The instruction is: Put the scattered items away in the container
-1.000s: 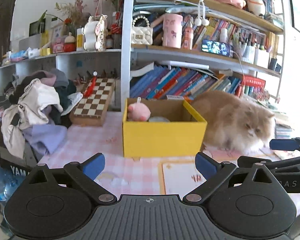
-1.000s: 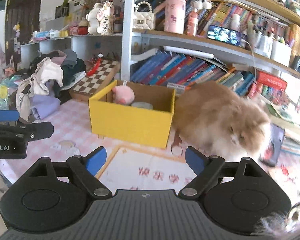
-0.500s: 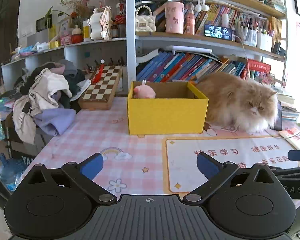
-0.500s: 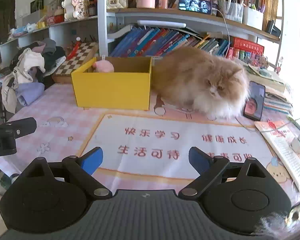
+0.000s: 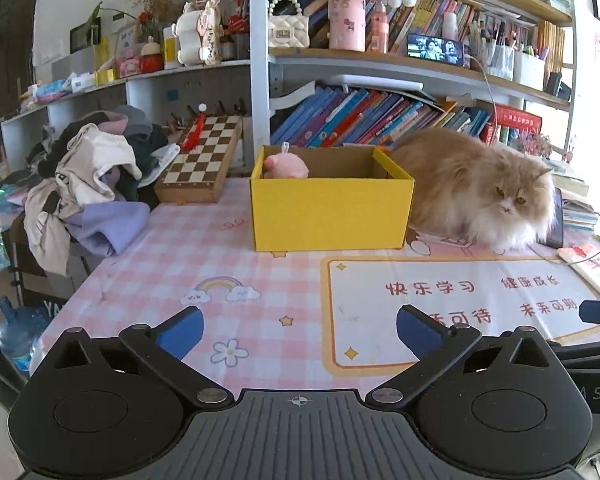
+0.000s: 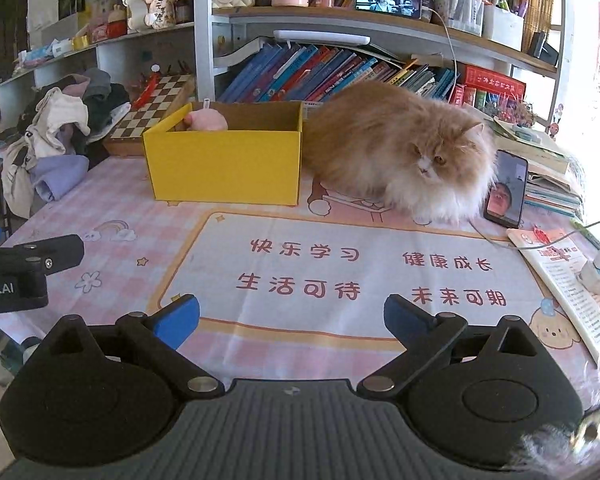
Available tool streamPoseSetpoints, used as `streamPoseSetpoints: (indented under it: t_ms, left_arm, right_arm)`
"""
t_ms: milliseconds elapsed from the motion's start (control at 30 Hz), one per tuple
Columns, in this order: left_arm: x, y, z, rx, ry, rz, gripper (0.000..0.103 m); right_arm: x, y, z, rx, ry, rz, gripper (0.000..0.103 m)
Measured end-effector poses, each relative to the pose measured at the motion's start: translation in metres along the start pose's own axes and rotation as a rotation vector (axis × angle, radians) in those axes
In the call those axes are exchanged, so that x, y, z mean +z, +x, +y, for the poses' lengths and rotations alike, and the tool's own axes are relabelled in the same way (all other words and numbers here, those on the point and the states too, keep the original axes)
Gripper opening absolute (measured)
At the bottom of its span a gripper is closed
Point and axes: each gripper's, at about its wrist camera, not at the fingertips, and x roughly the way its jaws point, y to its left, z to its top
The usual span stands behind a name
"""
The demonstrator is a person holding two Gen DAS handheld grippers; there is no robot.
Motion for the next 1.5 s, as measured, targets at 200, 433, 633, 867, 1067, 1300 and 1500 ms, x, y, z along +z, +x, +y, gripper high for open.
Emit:
streamPoseSetpoints:
  t_ms: [200,433,633,867,1067,1300,1500]
  left_arm:
    - [-0.0009,-0.0002,0.0011,-0.008,-0.008,0.01,0.103]
    - [-0.0019,0.0013,0.0031,-0.013,-0.018,0.027,0.103]
    - [-0.0023,0.0023,0.0027,-0.016,-0.021,0.034,0.103]
    - [-0.0025,0.0032,0.0031,-0.021,-0.022,0.044,0.103]
    - [-0.0021,0.0021,0.0036,-0.029,-0.02,0.041,0.103]
    - [-0.0018,0.0019,0.0044,-0.034,-0.023,0.04,0.103]
    - [-0.0014,0.0015,0.0048,-0.034,-0.024,0.036,0.103]
  right_arm:
    - [0.0003,0.0012,0.0009,0.004,-0.001,0.005,0.103]
    - [0.0006,0.0032,0.003,0.009,-0.004,0.016,0.103]
    - [0.0001,0.0047,0.0051,0.012,-0.01,0.024,0.103]
    - [-0.0001,0.0063,0.0065,0.018,-0.013,0.032,0.103]
    - [-0.0001,0.0066,0.0076,0.022,-0.014,0.034,0.103]
    - [0.0001,0.0075,0.0078,0.023,-0.016,0.034,0.103]
    - [0.0002,0.0078,0.0076,0.027,-0.017,0.035,0.103]
